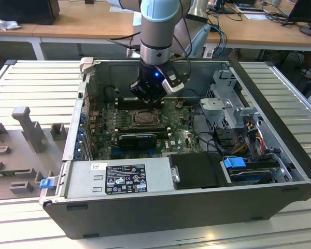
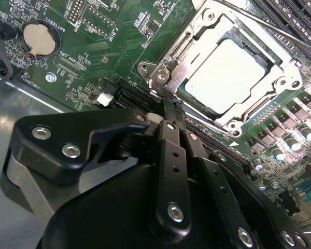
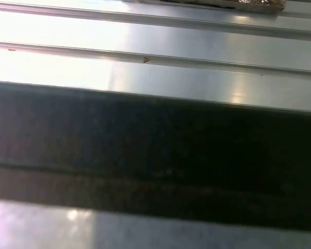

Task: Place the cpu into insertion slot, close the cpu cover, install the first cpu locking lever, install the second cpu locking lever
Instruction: 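Install the first cpu locking lever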

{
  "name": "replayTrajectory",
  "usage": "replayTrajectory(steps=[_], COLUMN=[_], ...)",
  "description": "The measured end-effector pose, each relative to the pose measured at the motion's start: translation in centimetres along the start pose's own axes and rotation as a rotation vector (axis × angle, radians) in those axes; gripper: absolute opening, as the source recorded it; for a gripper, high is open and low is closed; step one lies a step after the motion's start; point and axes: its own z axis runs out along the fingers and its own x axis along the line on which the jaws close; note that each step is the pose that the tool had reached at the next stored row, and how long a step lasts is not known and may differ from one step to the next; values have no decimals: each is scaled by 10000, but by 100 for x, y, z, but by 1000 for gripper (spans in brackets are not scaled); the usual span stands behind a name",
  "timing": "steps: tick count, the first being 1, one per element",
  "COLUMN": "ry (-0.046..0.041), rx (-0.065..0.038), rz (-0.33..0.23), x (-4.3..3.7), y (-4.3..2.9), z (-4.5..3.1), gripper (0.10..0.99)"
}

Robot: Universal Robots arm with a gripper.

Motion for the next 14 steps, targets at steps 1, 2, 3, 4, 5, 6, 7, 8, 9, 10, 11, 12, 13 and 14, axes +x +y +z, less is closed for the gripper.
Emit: replayTrajectory(steps=[1, 2, 3, 4, 5, 6, 7, 8, 9, 10, 11, 12, 13, 14], ry=[-3, -4, -2, 0, 1, 2, 3, 3, 2, 1, 0, 1, 1, 3], rx=[-5, -7, -4, -3, 3, 9, 13, 12, 13, 10, 8, 7, 9, 12], rz=[-2, -2, -3, -2, -1, -1, -4, -3, -2, -2, -2, 0, 0, -1], x=[-1, -1, 0, 0, 1, 1, 1, 2, 2, 3, 3, 3, 4, 4], y=[0, -2, -5, -6, -8, -11, -17, -21, -26, -32, -35, -37, -39, -40], z=[-6, -6, -8, -8, -8, -6, -3, 0, 2, 7, 11, 16, 21, 27], gripper=[106, 106, 106, 106, 106, 106, 106, 106, 106, 106, 106, 106, 106, 106])
